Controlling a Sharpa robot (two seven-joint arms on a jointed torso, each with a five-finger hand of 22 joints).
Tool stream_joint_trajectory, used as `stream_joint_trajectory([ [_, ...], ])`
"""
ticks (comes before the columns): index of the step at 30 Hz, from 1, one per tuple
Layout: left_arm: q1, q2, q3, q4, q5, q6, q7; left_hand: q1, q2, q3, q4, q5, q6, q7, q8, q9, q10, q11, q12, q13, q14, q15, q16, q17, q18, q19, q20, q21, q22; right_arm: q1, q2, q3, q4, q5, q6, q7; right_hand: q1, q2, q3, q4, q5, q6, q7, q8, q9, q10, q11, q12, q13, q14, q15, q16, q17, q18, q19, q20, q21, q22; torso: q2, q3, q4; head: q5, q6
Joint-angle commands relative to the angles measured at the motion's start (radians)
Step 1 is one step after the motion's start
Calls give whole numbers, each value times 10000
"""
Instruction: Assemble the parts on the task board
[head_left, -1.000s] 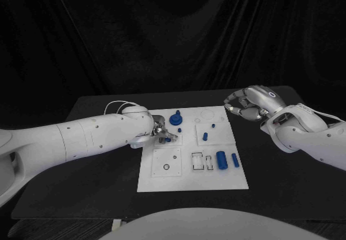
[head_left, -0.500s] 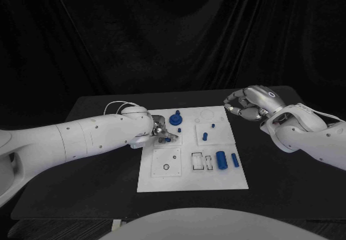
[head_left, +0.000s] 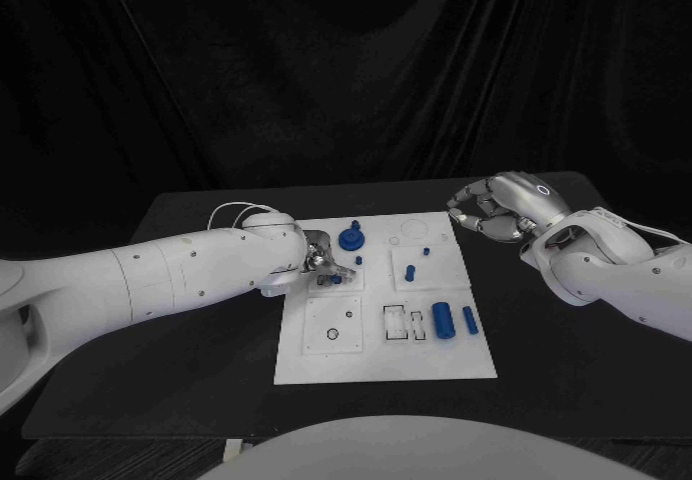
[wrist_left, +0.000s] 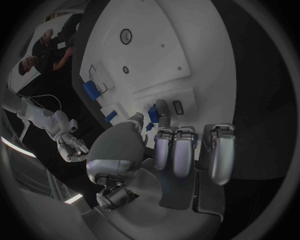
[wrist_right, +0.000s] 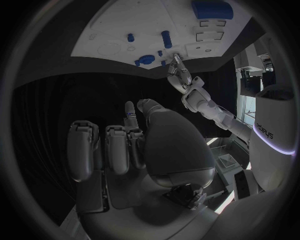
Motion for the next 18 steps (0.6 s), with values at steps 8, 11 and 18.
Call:
stream_joint_trajectory([
  [8, -22, -6, 5, 20, 37, 76, 126, 549, 118, 110, -205, 2050, -107, -29, -111, 91, 1048, -127, -43, 2632, 1039, -99, 27, 2633, -27, 579, -97, -68, 2294, -38, -12, 8, -4, -17, 29, -144, 78, 17, 80, 6, 35, -47, 51, -68, -5, 1065, 73, 36, 2633, 764, 71, -66, 1271, 82, 507, 67, -56, 2212, -1, 2, 0, 5, 0],
  [11, -22, -16, 5, 27, 37, 69, 122, 594, 109, 137, -206, 2274, -117, -27, -133, 95, 1048, -128, -43, 2632, 1039, -100, 27, 2633, -28, 581, -99, -68, 2298, -41, -12, 8, -2, -17, 27, -143, 78, 17, 80, 6, 35, -47, 51, -68, -5, 1065, 73, 36, 2633, 764, 71, -66, 1271, 82, 507, 67, -56, 2212, -1, 0, -2, 8, 0],
  [18, -22, -55, 5, 73, 37, -18, 126, 556, 77, 105, -158, 2209, -82, -28, -123, 109, 1048, -127, -43, 2632, 1039, -100, 27, 2633, -29, 586, -99, -64, 2302, -45, -26, 8, 2, -17, 19, -149, 78, 17, 80, 6, 35, -47, 51, -68, -5, 1065, 73, 36, 2633, 764, 71, -66, 1271, 82, 507, 67, -56, 2212, 2, 2, 3, -3, 0],
])
